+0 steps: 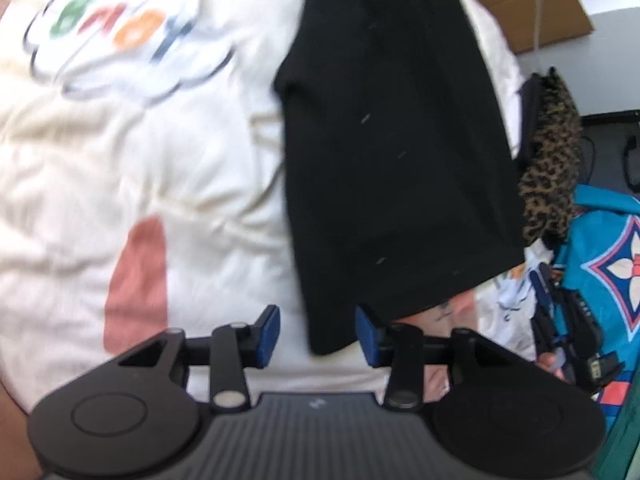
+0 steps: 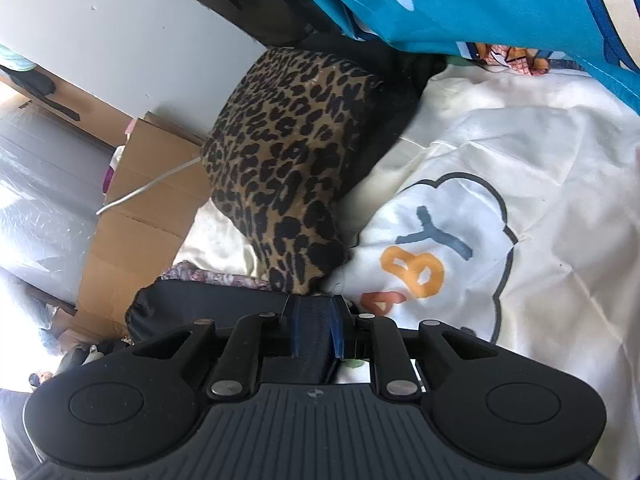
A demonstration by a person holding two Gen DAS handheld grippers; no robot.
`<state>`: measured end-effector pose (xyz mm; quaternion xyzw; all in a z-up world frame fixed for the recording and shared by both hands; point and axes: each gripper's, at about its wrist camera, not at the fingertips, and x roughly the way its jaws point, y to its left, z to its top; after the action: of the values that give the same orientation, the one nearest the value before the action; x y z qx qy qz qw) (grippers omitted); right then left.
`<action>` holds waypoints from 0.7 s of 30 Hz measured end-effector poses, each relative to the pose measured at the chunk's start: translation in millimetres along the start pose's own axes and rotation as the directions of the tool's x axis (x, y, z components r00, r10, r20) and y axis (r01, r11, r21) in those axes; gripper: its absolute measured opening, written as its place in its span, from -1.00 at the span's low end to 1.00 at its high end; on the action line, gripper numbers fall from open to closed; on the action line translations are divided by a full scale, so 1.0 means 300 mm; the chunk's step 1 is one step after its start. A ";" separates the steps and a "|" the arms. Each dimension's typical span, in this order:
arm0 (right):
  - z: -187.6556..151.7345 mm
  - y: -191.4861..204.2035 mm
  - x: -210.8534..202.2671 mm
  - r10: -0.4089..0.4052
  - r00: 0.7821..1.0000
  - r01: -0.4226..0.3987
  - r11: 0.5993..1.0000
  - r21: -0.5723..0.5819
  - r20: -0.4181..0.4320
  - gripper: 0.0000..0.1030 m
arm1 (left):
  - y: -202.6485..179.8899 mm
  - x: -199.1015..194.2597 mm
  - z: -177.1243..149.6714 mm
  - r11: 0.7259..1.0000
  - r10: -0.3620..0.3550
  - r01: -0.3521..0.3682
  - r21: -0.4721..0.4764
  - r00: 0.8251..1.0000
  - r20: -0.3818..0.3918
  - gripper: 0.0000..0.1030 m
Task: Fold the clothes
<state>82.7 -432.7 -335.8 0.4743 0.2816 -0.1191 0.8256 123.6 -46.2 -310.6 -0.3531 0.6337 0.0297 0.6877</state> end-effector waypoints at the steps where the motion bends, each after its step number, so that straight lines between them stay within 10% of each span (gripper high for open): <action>1: -0.003 0.010 0.002 -0.002 1.000 0.002 1.000 -0.010 0.002 -0.60 | -0.013 -0.014 0.015 1.000 0.000 0.000 0.011 1.000 0.008 -0.09; 21: 0.003 0.153 0.030 0.058 0.997 -0.064 0.984 -0.164 -0.044 -0.58 | -0.400 -0.052 0.515 0.972 -0.014 -0.032 0.231 0.981 0.195 -0.02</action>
<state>111.5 -408.9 -307.9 0.4148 0.2918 -0.0607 0.8597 310.7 -48.8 -251.1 -0.2626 0.5639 -0.0074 0.7830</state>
